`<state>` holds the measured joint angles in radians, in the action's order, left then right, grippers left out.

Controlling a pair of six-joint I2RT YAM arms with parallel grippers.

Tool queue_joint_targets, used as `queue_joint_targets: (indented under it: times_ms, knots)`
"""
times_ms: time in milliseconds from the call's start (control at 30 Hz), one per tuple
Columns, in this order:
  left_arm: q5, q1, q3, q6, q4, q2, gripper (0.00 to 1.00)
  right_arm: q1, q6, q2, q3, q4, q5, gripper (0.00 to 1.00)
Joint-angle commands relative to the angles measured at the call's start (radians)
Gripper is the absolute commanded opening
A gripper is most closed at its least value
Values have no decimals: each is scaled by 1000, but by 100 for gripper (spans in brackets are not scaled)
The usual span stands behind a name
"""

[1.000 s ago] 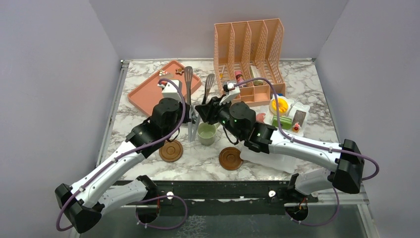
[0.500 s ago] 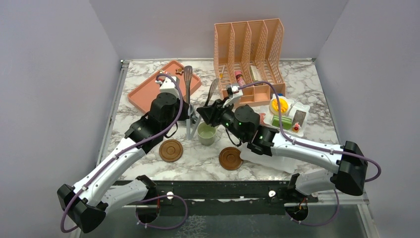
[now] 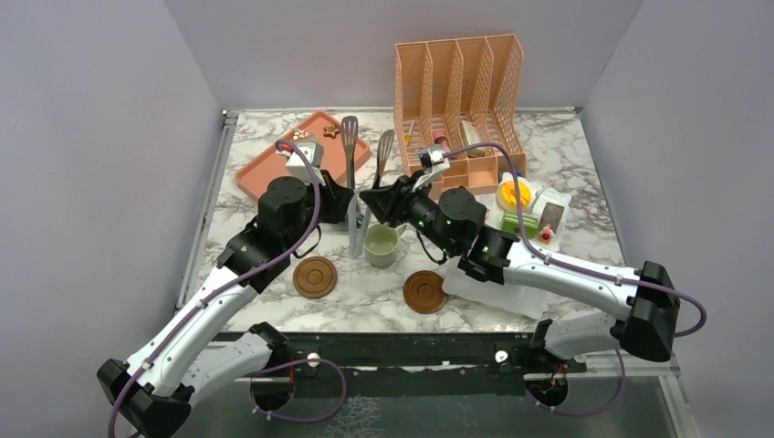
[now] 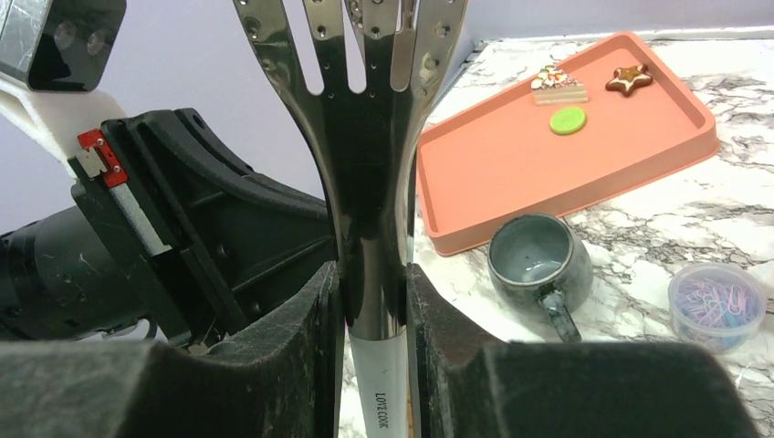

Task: Serve the afternoon tea
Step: Pick up the clamp from the desert table, then place the clamp at the center of the board.

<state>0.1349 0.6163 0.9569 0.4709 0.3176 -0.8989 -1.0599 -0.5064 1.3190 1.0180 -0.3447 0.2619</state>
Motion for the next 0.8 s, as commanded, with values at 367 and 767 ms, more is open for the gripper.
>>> queue_joint_targets:
  times_ms: [367,767]
  knots:
    - [-1,-8,-17,-37,-32,-10,0,-15,-3,-1,57,-43,-107,57]
    - [145,-59,112,-117,203,-115,0,-15,16,-183,-65,12,-76,98]
